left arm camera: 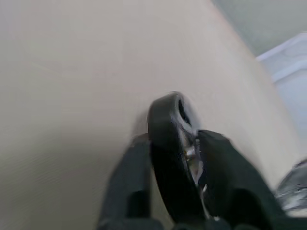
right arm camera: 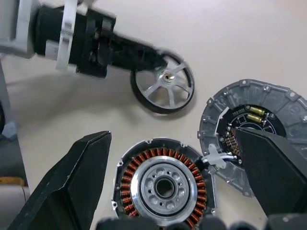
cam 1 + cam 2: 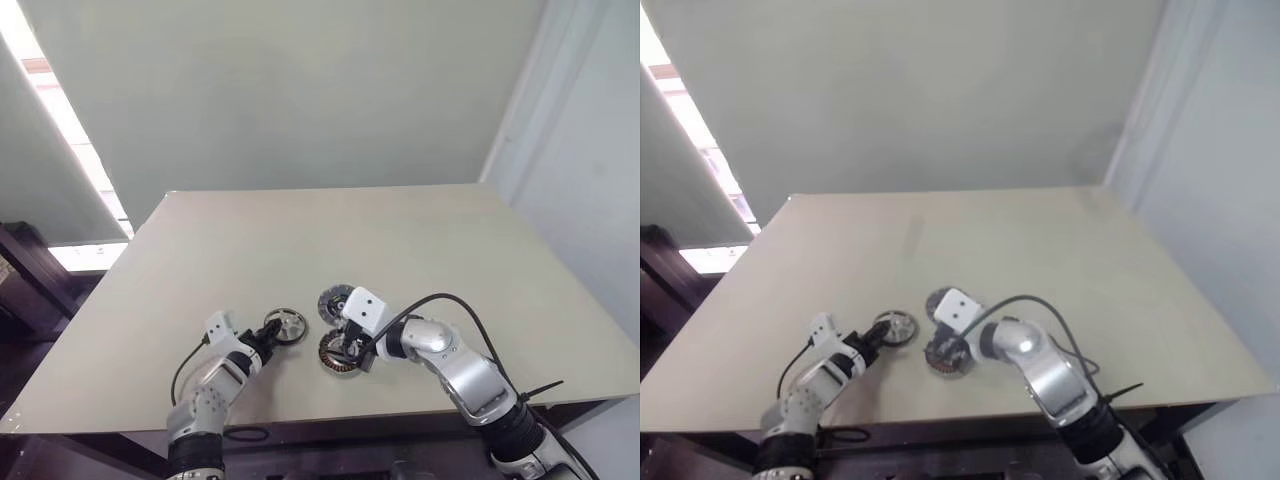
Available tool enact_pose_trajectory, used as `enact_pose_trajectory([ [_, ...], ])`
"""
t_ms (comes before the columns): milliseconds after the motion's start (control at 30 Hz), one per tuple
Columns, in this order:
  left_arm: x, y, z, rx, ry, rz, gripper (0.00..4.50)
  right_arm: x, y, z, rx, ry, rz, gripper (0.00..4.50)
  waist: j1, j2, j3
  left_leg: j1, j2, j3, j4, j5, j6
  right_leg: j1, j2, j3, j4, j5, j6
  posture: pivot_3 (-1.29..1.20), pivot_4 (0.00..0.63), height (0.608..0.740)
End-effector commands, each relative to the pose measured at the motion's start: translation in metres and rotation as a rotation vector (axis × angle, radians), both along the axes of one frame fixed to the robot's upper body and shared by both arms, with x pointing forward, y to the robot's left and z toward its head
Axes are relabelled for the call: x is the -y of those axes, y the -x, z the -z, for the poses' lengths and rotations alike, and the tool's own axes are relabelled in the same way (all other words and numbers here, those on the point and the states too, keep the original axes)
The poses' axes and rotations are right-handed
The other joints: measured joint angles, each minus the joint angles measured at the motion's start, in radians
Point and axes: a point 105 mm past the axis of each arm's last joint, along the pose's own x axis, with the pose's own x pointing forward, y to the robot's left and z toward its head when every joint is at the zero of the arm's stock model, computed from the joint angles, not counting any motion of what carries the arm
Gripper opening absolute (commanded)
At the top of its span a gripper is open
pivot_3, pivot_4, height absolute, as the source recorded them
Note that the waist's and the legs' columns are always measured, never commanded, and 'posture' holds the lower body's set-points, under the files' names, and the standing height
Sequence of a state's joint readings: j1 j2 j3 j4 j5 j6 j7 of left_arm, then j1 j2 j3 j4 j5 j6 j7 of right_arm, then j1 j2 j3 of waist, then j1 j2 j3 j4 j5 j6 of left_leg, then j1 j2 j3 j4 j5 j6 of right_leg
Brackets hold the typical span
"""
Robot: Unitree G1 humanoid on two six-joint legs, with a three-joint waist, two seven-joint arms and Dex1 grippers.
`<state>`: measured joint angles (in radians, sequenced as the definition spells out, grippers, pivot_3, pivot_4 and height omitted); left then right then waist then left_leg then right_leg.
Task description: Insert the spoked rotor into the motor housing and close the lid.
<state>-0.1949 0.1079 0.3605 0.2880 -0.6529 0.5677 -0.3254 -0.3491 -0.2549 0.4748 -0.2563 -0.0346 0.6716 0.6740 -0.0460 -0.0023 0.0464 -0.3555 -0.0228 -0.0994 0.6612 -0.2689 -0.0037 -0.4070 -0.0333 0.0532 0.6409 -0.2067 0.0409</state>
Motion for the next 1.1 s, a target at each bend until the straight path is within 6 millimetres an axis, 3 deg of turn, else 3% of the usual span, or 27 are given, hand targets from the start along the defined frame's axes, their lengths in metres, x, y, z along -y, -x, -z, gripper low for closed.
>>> enact_pose_trajectory([
  [33,-0.002,0.010,0.013,-0.063,-0.004,0.006,0.60,-0.001,-0.001,-0.017,0.057,-0.037,-0.001,4.50,-0.002,0.000,0.000,0.001,0.000,0.000,0.000,0.000,0.000,0.000,0.000,0.000,0.000,0.000,-0.001,0.00,0.000,0.740],
  [233,-0.012,0.014,-0.019,0.057,0.171,-0.023,0.37,0.005,0.001,-0.013,0.043,-0.034,0.001,4.50,-0.008,-0.001,0.000,0.002,0.002,0.002,-0.001,0.000,0.000,-0.001,0.000,0.000,0.000,-0.001,-0.002,0.00,0.000,0.740],
  [333,-0.025,0.028,-0.036,0.087,0.295,-0.013,0.37,0.017,0.003,-0.005,0.002,-0.027,0.009,4.50,-0.007,-0.002,0.000,-0.002,0.002,0.001,-0.002,0.000,0.000,-0.004,0.000,-0.001,0.000,-0.001,-0.002,0.00,0.000,0.740],
  [500,-0.024,0.051,-0.050,0.054,0.460,0.071,0.37,0.034,0.009,0.007,-0.066,-0.003,0.016,4.50,-0.007,-0.003,0.002,-0.003,0.002,0.001,-0.001,-0.001,0.000,-0.004,0.000,-0.001,-0.001,-0.001,-0.002,0.00,0.000,0.740],
  [633,-0.005,0.067,-0.046,-0.011,0.533,0.138,0.37,0.050,0.011,0.017,-0.106,0.023,0.046,4.50,-0.007,-0.003,0.003,-0.002,0.002,0.001,-0.001,-0.001,0.000,-0.003,0.000,-0.001,-0.001,-0.002,-0.002,0.00,0.000,0.740],
  [833,0.023,0.070,-0.041,-0.055,0.606,0.174,0.37,0.061,0.012,0.024,-0.125,0.043,0.087,4.50,-0.006,-0.005,0.005,-0.002,0.002,0.001,0.000,-0.001,0.000,-0.003,0.000,-0.001,0.000,-0.002,-0.002,0.00,0.000,0.740],
  [1100,0.054,0.054,-0.037,-0.057,0.659,0.202,0.37,0.064,0.017,0.029,-0.146,0.060,0.097,4.50,-0.002,-0.008,0.006,-0.003,0.001,0.001,0.000,-0.001,0.000,-0.004,-0.001,0.000,-0.001,-0.002,-0.002,0.00,0.000,0.740],
])
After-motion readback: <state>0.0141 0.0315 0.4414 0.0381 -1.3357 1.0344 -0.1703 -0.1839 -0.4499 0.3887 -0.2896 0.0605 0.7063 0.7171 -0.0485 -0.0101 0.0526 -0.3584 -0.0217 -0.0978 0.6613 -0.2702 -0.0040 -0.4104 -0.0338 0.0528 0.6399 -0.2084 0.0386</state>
